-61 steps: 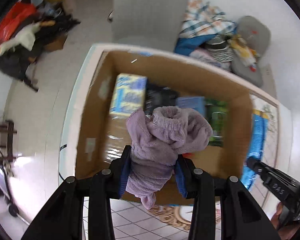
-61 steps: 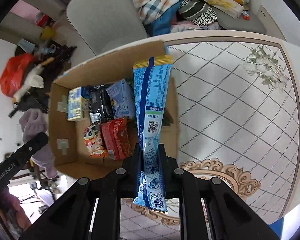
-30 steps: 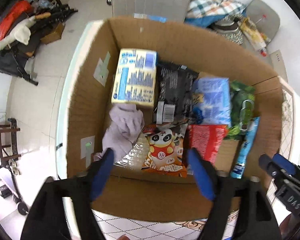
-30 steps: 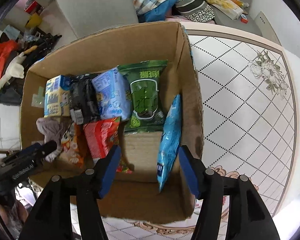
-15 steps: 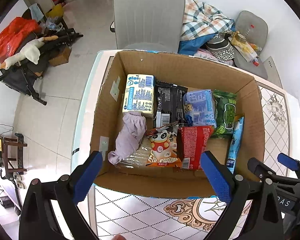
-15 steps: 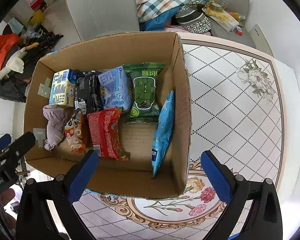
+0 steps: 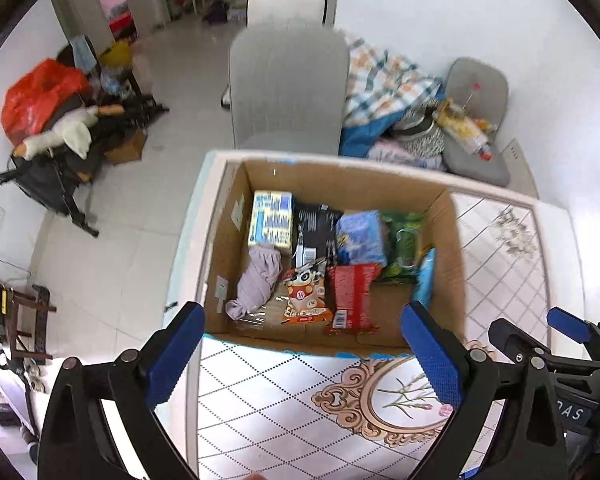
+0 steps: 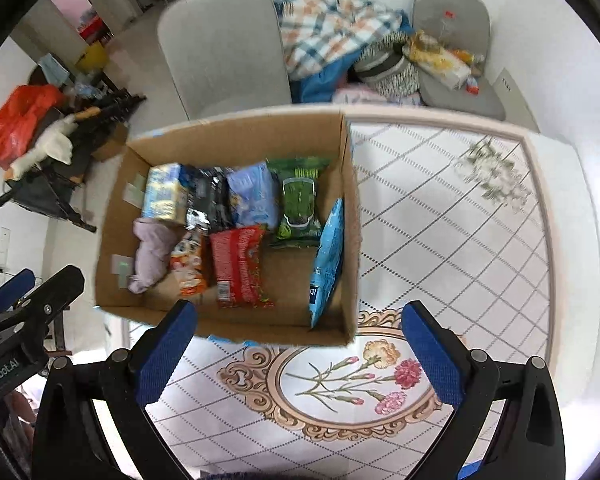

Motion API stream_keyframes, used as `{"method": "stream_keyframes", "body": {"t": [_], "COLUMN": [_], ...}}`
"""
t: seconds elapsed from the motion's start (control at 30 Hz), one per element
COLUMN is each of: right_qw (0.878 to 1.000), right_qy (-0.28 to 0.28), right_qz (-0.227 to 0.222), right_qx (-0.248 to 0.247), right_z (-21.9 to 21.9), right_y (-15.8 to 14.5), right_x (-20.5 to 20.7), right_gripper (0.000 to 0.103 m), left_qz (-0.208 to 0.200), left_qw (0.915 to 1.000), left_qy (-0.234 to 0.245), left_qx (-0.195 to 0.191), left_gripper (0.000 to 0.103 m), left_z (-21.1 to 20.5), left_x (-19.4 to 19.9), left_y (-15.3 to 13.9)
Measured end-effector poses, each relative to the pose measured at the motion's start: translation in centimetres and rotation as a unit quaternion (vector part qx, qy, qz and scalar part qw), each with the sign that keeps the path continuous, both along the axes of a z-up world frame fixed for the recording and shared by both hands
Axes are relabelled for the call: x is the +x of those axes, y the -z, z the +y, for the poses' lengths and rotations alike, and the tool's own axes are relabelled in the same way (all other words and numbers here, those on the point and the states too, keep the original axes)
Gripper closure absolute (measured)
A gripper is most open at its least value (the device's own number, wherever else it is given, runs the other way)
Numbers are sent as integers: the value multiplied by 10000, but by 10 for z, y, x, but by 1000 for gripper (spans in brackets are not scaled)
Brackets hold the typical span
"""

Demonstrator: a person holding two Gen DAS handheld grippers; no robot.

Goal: Organize soft objects

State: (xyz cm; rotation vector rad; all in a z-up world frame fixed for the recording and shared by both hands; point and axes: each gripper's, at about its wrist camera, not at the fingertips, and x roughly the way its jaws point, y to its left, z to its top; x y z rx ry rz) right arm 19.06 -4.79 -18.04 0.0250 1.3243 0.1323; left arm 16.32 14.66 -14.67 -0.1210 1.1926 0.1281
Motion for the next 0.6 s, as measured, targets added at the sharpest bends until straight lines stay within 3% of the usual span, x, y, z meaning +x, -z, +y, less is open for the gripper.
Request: {"method": "stream_keyframes", "body": {"t": [0.3, 0.6], "right_qw": [9961, 9904], "right_qy": [-1, -17], "right_qz": [-872, -1380], "right_qx": [156, 64], "right_z": [-22, -32], "right_y": [-113, -183], "right_x": [-67, -112], "right_gripper": [0, 0], "left_qz": [-549, -970], "left_qw": [9984, 9951], "left_qy": [73, 110], "left_qx": [-75, 159], "left_gripper": [3, 3], "left_z": [-15, -27], "left_x": [-51, -88], "left_y": [-90, -145]}}
